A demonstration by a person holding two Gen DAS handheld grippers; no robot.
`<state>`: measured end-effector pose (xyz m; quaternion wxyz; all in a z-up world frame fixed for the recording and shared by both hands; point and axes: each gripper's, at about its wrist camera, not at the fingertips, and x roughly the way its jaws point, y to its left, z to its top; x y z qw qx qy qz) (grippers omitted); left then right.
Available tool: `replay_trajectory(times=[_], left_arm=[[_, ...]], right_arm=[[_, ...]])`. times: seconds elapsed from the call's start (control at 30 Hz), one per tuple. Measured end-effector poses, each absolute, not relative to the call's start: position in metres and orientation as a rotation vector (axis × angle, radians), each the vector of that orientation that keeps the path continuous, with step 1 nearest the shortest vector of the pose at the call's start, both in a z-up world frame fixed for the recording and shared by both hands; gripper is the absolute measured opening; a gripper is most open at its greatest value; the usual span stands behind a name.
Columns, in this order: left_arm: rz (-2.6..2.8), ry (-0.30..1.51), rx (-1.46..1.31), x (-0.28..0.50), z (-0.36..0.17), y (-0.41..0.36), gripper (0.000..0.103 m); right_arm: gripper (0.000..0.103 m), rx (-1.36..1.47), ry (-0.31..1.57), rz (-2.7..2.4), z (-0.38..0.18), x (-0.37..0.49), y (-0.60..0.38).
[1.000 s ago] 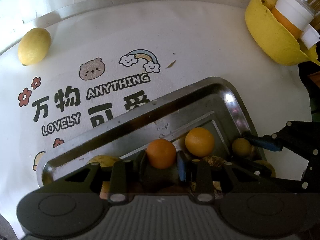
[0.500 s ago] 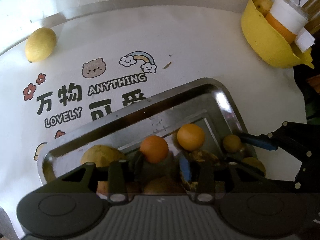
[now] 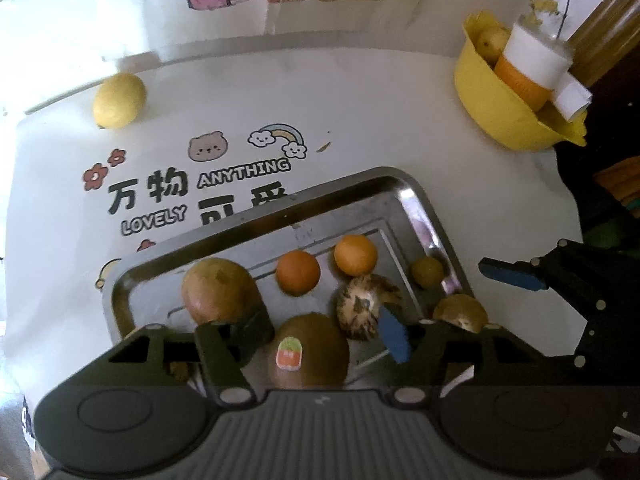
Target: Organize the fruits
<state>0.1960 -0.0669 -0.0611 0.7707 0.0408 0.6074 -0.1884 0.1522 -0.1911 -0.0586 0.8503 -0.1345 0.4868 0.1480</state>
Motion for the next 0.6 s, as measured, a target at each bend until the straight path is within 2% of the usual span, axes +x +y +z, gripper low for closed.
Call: replay_trajectory(times=[0.03, 0.1, 0.2, 0.27, 0.6], left_arm=[[-0.403, 1.309, 0.084, 0.193, -0.058, -0.065, 0.076], [-0.378, 1.282, 0.071, 0.184, -0.050, -0.059, 0.090], [-0.341, 1.252, 0.053, 0.172, -0.040, -0.048, 0.100], [-0.318, 1.241, 0.043, 0.163, -0.036, -0.041, 0.101], [-0.208, 1.268, -0.017, 0.109, -0.035, 0.000, 0.103]], right_arm=[[0.063, -0.280, 1.020, 0.312, -0.054, 0.150, -0.189], [0.070, -0.273, 1.010, 0.312, -0.046, 0.144, -0.186], [0.081, -0.260, 1.001, 0.313, -0.034, 0.135, -0.181], [0.086, -0.252, 0.999, 0.314, -0.030, 0.127, -0.178], [0.097, -0.250, 1.023, 0.331, -0.029, 0.090, -0.163]])
